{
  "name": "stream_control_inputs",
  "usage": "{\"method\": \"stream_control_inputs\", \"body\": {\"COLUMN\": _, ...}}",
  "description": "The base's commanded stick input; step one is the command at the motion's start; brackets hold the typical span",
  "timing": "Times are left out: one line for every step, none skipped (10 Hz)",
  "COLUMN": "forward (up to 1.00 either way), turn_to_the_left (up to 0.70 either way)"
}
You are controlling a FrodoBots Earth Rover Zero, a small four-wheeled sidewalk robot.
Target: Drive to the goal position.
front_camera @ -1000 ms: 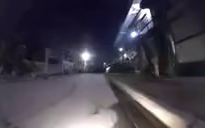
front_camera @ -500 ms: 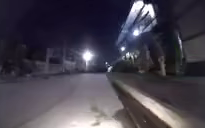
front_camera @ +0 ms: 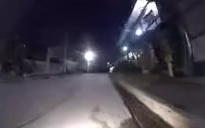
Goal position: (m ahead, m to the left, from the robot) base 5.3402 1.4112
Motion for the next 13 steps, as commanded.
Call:
{"method": "stream_control_inputs", "body": {"forward": 0.7, "turn_to_the_left": 0.0}}
{"method": "stream_control_inputs", "body": {"forward": 0.7, "turn_to_the_left": 0.0}}
{"method": "stream_control_inputs", "body": {"forward": 0.7, "turn_to_the_left": 0.0}}
{"method": "stream_control_inputs", "body": {"forward": 0.7, "turn_to_the_left": 0.0}}
{"method": "stream_control_inputs", "body": {"forward": 0.7, "turn_to_the_left": 0.0}}
{"method": "stream_control_inputs", "body": {"forward": 0.7, "turn_to_the_left": 0.0}}
{"method": "stream_control_inputs", "body": {"forward": 0.7, "turn_to_the_left": -0.11}}
{"method": "stream_control_inputs", "body": {"forward": 0.7, "turn_to_the_left": -0.25}}
{"method": "stream_control_inputs", "body": {"forward": 0.7, "turn_to_the_left": -0.35}}
{"method": "stream_control_inputs", "body": {"forward": 0.7, "turn_to_the_left": -0.35}}
{"method": "stream_control_inputs", "body": {"forward": 0.7, "turn_to_the_left": -0.35}}
{"method": "stream_control_inputs", "body": {"forward": 0.7, "turn_to_the_left": -0.35}}
{"method": "stream_control_inputs", "body": {"forward": 0.7, "turn_to_the_left": -0.22}}
